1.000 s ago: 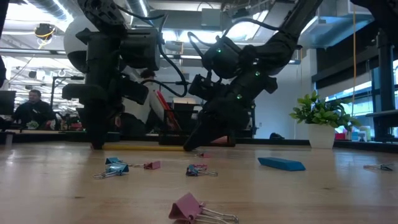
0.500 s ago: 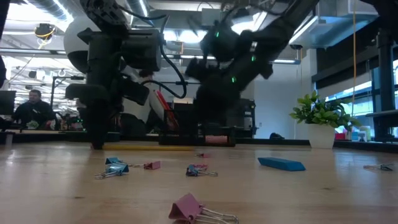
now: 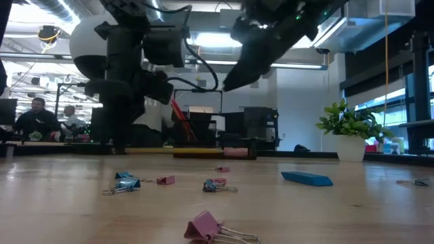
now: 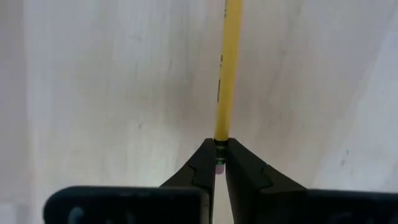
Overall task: Pick and place office supplies into organizer
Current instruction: Put the yellow pencil into the black desk organizer
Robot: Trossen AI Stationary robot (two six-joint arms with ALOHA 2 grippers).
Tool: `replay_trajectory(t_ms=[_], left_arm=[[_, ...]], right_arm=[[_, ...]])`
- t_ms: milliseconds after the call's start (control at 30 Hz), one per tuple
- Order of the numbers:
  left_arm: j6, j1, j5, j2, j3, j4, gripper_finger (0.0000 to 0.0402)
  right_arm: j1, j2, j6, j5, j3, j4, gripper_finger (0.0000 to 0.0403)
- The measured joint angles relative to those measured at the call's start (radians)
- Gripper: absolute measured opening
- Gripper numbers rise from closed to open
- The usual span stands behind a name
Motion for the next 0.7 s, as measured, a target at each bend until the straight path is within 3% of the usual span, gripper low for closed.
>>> replay_trajectory(t_ms=[200, 433, 700], left_arm=[[0.058, 0.001, -0.096, -0.002, 0.133, -0.145, 0.0017], [0.112, 0.015, -0.330, -0.004, 0.367, -0.406, 0.0017], [0.222, 0.122, -0.473, -0.004, 0.565, -0.600, 0.0017]], right_arm=[[-0.036, -0.092, 0.003, 0.057, 0.000, -0.120, 0.0255], [-0.064, -0.156, 0.002, 0.169, 0.000, -0.206, 0.0255], [-0.087, -0.166, 0.002, 0.173, 0.001, -0.222, 0.0255]])
